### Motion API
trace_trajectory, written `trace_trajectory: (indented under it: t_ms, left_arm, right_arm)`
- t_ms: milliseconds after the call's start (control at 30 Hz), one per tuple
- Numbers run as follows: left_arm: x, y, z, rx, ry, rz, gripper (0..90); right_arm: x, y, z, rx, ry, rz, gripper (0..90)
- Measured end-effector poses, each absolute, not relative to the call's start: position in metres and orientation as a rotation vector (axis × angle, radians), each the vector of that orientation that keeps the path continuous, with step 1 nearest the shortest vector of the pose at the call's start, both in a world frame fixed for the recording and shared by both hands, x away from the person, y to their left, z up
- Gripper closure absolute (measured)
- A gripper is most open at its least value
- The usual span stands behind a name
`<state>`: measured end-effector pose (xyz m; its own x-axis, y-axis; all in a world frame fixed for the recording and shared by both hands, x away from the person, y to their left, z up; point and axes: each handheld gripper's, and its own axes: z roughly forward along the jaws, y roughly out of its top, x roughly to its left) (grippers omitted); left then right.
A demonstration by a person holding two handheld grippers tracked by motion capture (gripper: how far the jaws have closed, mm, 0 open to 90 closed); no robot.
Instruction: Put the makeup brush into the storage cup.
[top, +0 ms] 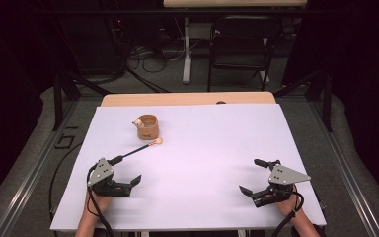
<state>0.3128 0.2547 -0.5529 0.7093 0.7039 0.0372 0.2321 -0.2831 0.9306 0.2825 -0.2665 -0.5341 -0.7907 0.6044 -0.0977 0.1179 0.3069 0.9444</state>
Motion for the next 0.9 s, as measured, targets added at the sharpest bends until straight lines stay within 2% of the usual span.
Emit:
trace_trajectory:
  t_ms: [667,900]
  left_arm:
    - [0.352,0.257,-0.537,2.028,0.770,0.565,0.2]
    - [0.370,0.257,-0.526,2.150,0.795,0.557,0.2]
  right_arm:
    - [0.283,-0.267,-0.535,0.634,2.149,1.474,0.0]
    - [0.283,-0.267,-0.535,0.633,2.149,1.470,0.0]
